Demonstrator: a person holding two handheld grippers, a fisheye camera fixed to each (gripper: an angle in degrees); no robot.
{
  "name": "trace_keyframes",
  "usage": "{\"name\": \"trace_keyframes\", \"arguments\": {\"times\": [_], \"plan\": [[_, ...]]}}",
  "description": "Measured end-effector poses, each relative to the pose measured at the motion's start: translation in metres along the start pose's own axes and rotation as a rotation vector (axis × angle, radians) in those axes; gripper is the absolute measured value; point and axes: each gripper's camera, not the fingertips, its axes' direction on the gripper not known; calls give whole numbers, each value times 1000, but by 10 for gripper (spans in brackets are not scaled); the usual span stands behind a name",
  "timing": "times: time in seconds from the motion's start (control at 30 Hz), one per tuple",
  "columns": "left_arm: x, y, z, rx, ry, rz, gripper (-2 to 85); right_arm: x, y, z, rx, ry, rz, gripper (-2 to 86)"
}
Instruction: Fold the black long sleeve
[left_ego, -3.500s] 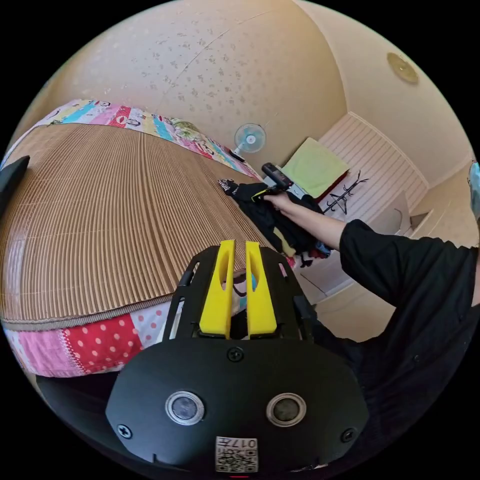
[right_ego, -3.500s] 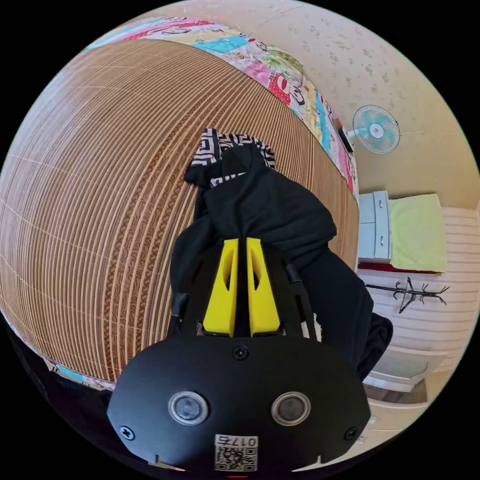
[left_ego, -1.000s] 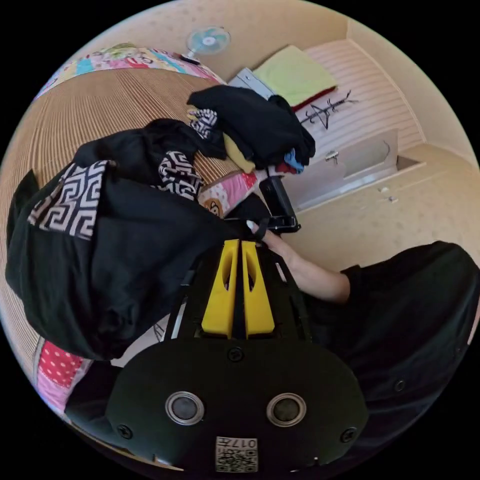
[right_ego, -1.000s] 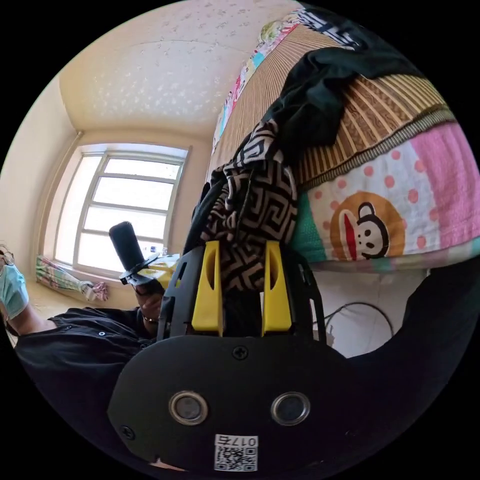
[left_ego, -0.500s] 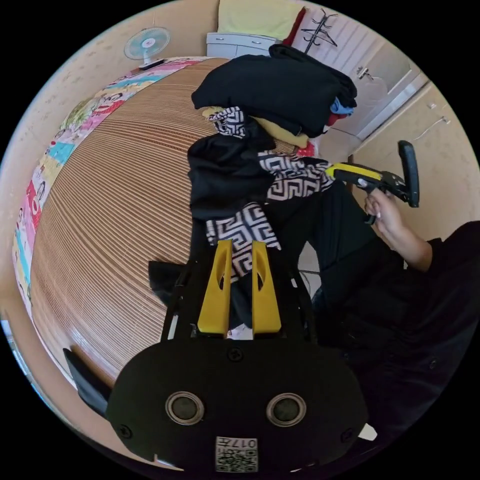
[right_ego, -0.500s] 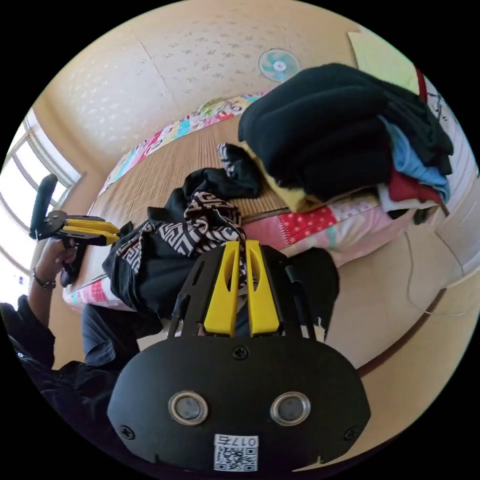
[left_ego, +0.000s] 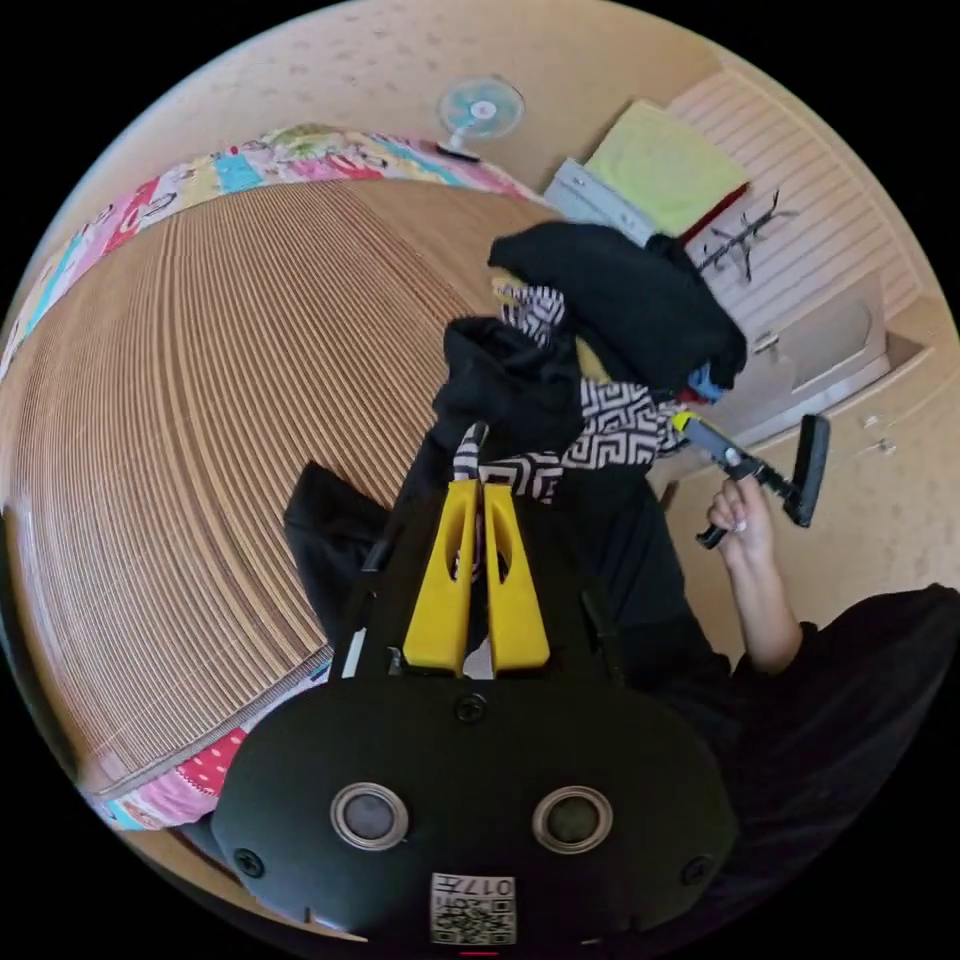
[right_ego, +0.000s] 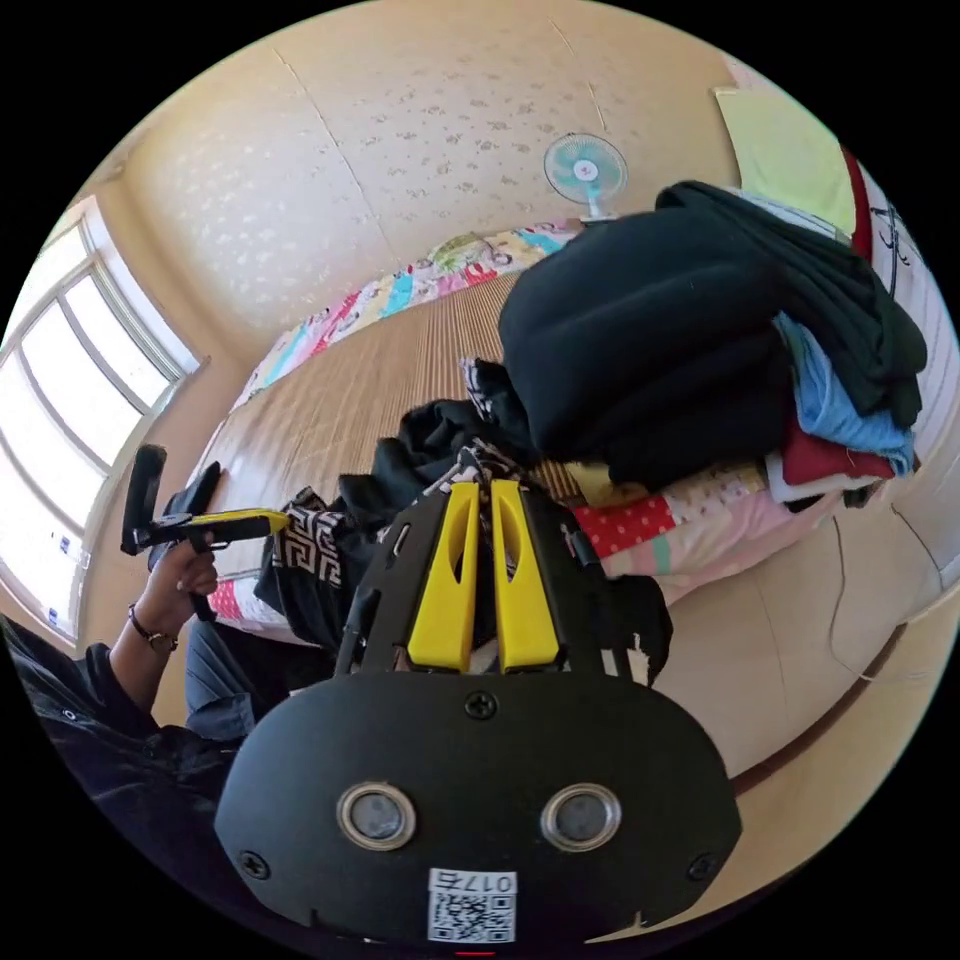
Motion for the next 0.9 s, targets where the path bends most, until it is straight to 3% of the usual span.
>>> {"name": "trace_keyframes", "arguments": {"times": [0.07,0.13,0.2,0.3,0.37,0.47,0.57,0.7,0.9], "plan": [[-7,-3,-102,351,7,-54,-8,-14,-27,-11,85,-55,-29,28],[-3,4,-166,562,-26,-55,-8,-30,-59,-17,168,-132,-50,27],[-2,5,-200,586,-102,-97,-7,-40,-75,-13,221,-182,-45,27],[-16,-5,-186,284,-227,-176,-3,-58,-96,28,134,-168,-132,28],[-30,2,-129,-28,-409,-221,5,-58,-104,68,-49,-121,-89,28],[-32,35,-52,-273,-596,-199,32,-45,-87,92,-72,-175,-22,27],[-25,61,-10,-360,-596,-235,66,-34,-68,109,-144,-139,17,27],[14,50,12,-364,-639,-161,47,-24,-47,127,-209,-149,31,31],[108,-7,82,-535,-1052,221,-5,-9,-41,161,-300,-168,66,45]]}}
